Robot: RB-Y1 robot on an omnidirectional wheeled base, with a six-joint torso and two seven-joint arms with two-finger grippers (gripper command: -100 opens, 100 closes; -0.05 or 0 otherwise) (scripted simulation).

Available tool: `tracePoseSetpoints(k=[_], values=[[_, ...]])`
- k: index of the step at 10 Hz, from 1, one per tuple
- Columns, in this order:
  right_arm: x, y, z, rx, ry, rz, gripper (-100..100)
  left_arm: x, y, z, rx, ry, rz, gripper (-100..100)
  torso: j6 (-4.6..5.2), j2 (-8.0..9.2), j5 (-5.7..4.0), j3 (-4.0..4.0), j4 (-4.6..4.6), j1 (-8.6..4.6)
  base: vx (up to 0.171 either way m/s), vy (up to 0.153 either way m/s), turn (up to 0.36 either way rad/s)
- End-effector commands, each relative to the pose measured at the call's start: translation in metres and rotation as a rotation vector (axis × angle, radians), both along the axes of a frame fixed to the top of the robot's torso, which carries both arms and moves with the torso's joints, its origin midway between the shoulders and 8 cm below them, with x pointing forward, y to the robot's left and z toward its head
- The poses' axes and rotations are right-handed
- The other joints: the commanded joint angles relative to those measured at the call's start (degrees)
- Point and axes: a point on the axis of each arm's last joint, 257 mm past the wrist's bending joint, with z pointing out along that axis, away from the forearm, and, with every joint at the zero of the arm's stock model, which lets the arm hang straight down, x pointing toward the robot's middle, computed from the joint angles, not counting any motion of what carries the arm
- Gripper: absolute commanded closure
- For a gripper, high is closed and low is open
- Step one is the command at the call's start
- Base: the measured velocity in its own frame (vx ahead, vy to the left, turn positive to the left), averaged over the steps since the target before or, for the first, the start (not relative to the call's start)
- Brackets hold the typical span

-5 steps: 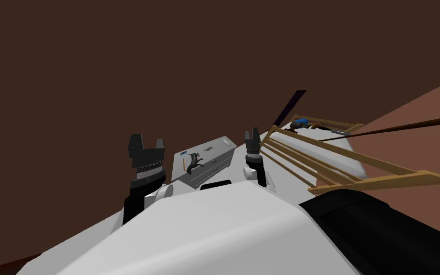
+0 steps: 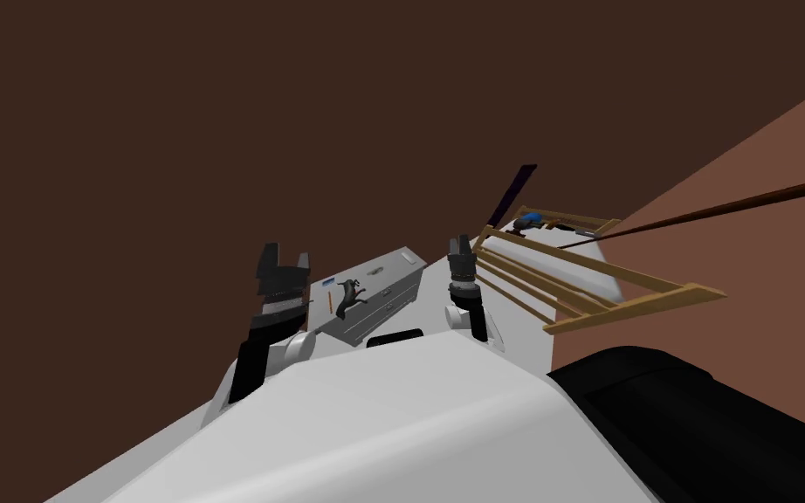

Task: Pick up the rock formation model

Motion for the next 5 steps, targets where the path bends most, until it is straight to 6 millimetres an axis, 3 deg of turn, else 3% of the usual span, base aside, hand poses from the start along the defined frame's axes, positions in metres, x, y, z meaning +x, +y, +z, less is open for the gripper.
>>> tracePoseSetpoints(k=[1,5], values=[[0.000,0.000,0.000,0.000,0.000,0.000,0,0.018,0.008,-0.013,-0.045,0.047,-0.030,-100,0.00,0.00,0.00,0.00,0.00,0.00,-0.069,-0.013,-0.175],[0.000,0.000,0.000,0.000,0.000,0.000,0,0.042,0.018,-0.031,-0.115,0.112,-0.064,-100,0.00,-0.08,-0.01,-0.04,-0.01,-0.03,-0.050,-0.013,-0.127]])
